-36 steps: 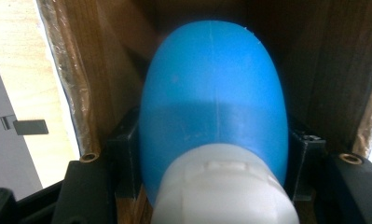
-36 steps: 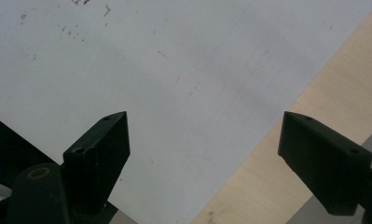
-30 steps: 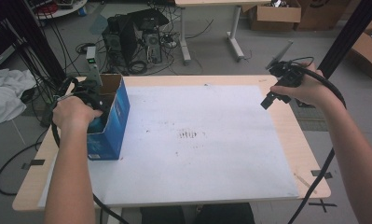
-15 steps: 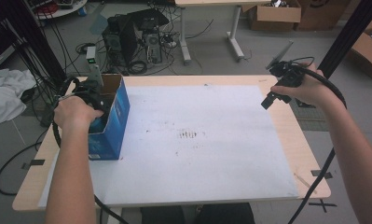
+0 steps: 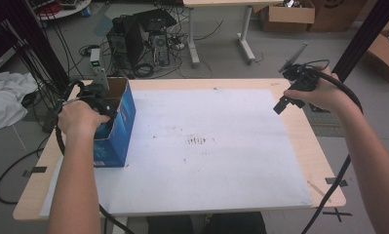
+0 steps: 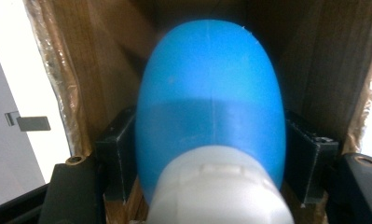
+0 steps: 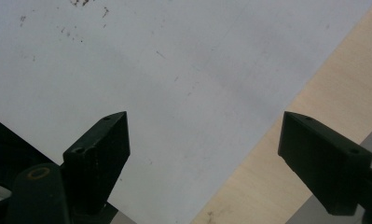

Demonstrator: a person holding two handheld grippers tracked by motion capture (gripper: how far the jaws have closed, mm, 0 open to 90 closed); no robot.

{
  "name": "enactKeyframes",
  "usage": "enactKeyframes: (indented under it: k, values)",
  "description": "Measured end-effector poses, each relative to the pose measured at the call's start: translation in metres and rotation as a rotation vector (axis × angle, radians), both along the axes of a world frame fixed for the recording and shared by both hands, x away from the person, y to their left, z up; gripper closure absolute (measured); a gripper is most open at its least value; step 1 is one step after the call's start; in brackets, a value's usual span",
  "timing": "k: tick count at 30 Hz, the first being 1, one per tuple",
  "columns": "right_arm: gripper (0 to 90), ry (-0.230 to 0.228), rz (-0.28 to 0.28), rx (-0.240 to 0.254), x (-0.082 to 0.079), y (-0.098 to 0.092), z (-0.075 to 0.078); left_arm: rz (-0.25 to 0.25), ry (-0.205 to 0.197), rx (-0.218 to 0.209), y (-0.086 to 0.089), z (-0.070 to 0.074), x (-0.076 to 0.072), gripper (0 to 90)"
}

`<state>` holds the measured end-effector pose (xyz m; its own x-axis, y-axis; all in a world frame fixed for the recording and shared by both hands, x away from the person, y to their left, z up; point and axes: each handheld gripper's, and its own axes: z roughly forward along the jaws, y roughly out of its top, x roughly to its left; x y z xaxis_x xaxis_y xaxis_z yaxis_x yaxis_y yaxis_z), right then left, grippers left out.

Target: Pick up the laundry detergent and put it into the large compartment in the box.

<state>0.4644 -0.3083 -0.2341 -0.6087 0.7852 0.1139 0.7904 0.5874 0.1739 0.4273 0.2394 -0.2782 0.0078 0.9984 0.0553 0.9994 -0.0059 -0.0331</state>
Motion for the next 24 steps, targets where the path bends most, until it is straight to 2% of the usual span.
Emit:
enactKeyframes:
  k: [4,14,16,17,19,20,24]
  values:
    - [16.8,0.002,0.001,0.000,0.000,0.001,0.000,-0.001,-0.002,0.008,0.000,0.002,-0.001,29.6]
    - [16.8,0.000,0.005,0.006,0.000,0.002,0.000,-0.004,-0.011,0.038,-0.004,0.016,-0.005,25.0]
    - [16.8,0.000,0.009,0.007,0.000,0.002,0.000,-0.014,-0.013,0.033,-0.007,0.022,-0.006,23.3]
    - [16.8,-0.001,0.010,0.007,0.000,0.002,0.001,-0.022,-0.013,0.043,-0.009,0.026,-0.007,23.3]
    - [16.7,-0.003,0.008,0.008,0.000,0.001,0.001,-0.044,-0.028,0.040,-0.014,0.036,-0.008,21.5]
    - [16.7,-0.003,0.008,0.008,0.000,0.001,0.001,-0.044,-0.028,0.040,-0.014,0.036,-0.008,21.1]
    - [16.8,-0.005,0.015,0.009,-0.001,0.002,0.001,-0.079,-0.048,0.062,-0.028,0.055,-0.010,17.9]
